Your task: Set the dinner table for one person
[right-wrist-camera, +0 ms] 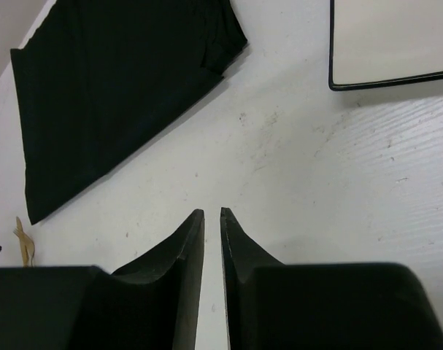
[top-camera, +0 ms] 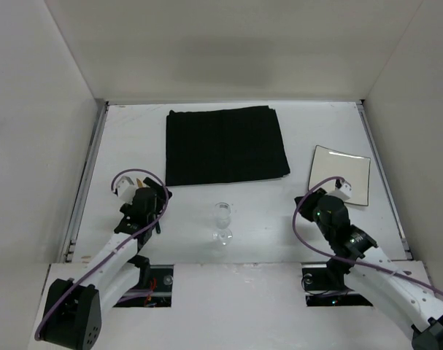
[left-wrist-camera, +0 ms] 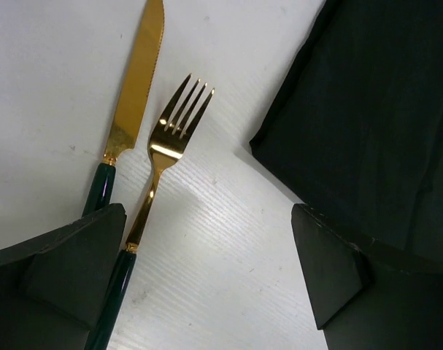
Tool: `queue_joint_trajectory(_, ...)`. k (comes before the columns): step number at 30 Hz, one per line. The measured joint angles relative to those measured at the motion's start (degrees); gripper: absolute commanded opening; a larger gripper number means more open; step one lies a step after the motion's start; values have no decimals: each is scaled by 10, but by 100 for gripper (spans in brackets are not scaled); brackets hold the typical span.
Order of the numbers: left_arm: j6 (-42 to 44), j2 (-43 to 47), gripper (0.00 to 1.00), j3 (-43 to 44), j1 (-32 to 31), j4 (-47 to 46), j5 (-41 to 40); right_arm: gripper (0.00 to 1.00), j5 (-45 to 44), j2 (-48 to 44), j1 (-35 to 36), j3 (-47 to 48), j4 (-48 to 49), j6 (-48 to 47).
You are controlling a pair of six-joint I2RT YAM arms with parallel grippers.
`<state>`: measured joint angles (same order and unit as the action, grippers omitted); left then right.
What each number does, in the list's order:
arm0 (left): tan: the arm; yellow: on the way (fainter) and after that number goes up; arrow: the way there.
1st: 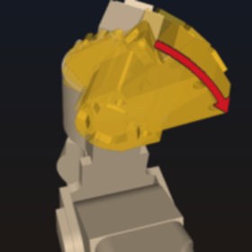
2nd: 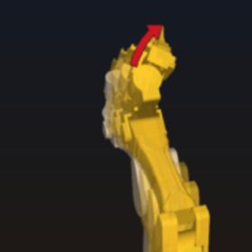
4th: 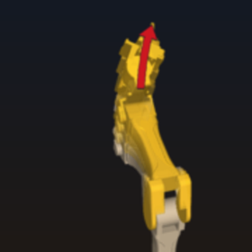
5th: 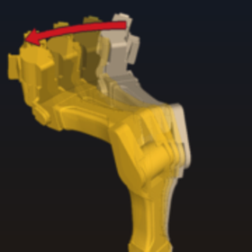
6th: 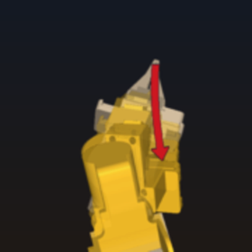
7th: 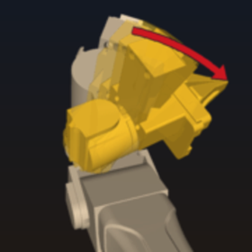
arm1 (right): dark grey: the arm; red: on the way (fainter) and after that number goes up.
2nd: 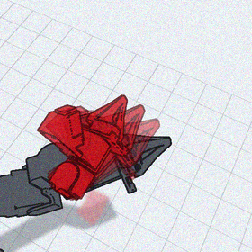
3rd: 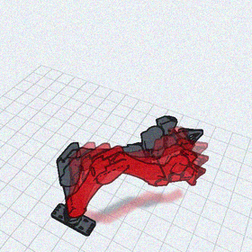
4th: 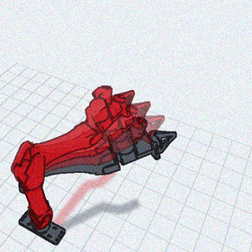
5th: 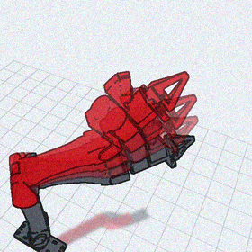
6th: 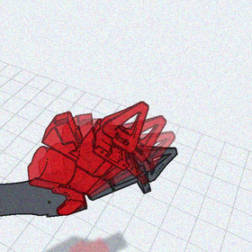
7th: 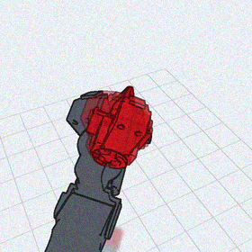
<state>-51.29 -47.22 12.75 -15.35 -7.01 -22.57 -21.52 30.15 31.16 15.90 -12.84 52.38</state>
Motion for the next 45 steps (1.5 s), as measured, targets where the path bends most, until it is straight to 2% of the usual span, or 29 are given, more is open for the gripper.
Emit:
queue_joint_trajectory(6, 2, 2, 100, 0, -7, 0, 7, 35, 8, 22, 0, 0, 4, 1)
queue_joint_trajectory(9, 7, 9, 100, 0, -12, -3, 6, 37, 10, 27, 0, 0, 4, 1)
queue_joint_trajectory(14, 20, 4, 100, 0, -36, -13, -2, 9, 10, 24, -2, 0, 4, -1)
queue_joint_trajectory(16, 25, -9, 100, 0, -46, -19, -4, 4, 13, 21, -10, 0, 4, 0)
queue_joint_trajectory(22, 46, -82, 100, 6, -88, -45, -7, 2, 20, 40, -90, 2, 9, -1)
queue_joint_trajectory(27, 52, -83, 100, 9, -105, -64, -6, 6, 23, 111, -195, 13, 35, -1)
queue_joint_trajectory(28, 52, -74, 98, 9, -105, -66, -6, 8, 23, 126, -218, 16, 44, -1)
queue_joint_trajectory(29, 52, -61, 88, 7, -105, -68, -6, 11, 24, 140, -243, 17, 53, 0)
queue_joint_trajectory(30, 52, -46, 72, 6, -105, -71, -5, 14, 24, 148, -265, 18, 62, 2)
queue_joint_trajectory(31, 50, -31, 52, 3, -105, -76, -5, 18, 25, 153, -289, 18, 70, 4)
queue_joint_trajectory(32, 49, -13, 38, 0, -104, -80, -6, 21, 25, 153, -310, 18, 74, 6)
queue_joint_trajectory(34, 53, 23, 27, -7, -104, -83, -5, 30, 26, 146, -360, 17, 82, 13)
queue_joint_trajectory(37, 53, 68, 26, -16, -104, -80, -5, 37, 15, 119, -438, 16, 84, 16)
queue_joint_trajectory(40, 51, 105, 32, -20, -105, -74, -3, 42, -10, 95, -491, 12, 83, 16)
queue_joint_trajectory(45, 39, 130, 37, -26, -104, -73, 15, 48, -16, 112, -531, 4, 84, 17)
